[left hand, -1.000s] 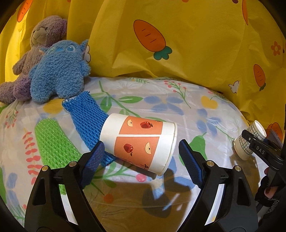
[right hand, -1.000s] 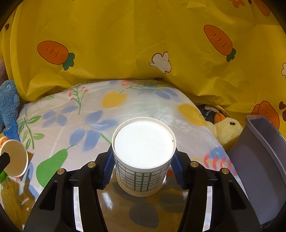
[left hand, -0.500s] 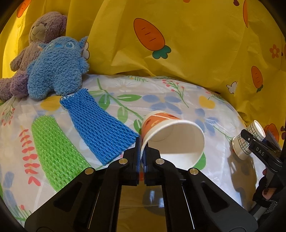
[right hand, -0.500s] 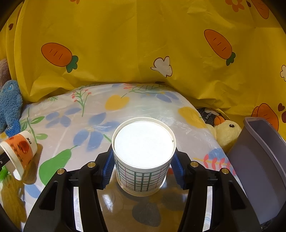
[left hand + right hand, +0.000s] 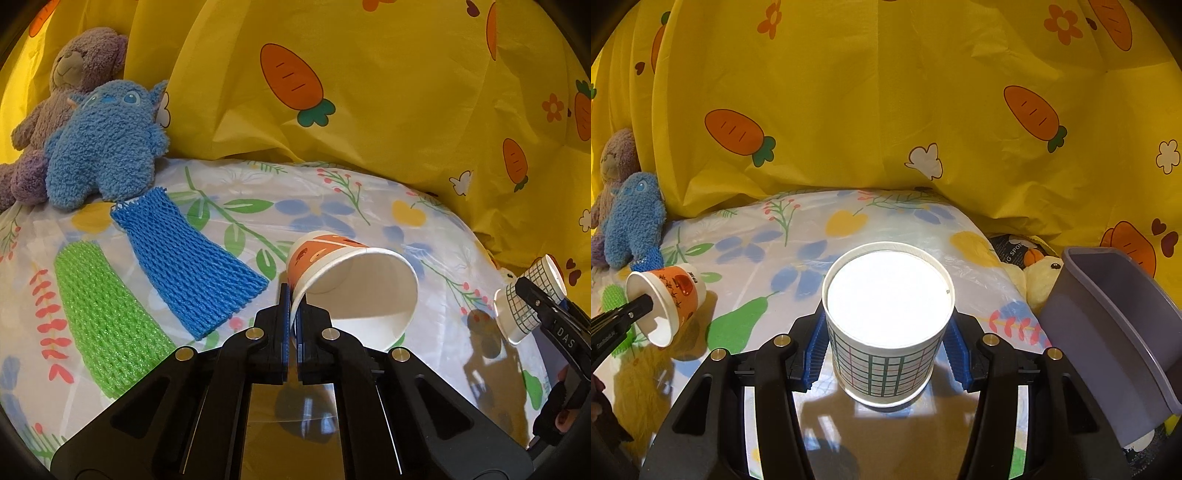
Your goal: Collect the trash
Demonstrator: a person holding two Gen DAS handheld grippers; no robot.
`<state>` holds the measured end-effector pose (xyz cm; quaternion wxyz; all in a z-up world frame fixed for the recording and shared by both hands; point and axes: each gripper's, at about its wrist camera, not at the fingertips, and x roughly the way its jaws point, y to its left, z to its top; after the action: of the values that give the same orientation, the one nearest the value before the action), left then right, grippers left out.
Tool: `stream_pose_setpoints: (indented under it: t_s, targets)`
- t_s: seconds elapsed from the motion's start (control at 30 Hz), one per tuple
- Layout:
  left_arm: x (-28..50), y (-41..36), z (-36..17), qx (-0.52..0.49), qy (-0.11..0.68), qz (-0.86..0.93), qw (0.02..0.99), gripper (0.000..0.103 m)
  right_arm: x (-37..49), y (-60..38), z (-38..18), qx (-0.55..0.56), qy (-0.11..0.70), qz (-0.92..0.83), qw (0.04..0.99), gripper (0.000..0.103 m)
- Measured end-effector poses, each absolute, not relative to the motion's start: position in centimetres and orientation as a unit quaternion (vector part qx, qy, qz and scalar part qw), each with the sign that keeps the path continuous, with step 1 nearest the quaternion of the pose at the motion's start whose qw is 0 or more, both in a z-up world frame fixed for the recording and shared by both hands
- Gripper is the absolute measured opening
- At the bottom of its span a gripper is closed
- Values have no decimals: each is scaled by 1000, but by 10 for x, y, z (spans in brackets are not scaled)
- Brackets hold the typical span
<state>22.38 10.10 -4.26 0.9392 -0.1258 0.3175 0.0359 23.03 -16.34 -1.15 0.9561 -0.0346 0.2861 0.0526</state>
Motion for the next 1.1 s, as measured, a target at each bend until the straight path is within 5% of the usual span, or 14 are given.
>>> stream_pose_setpoints:
  t_s: [1.1]
  targets:
    - [154,-37,12,-75,284,-100,951,2,100,-232,26,-48,224,49,972,54]
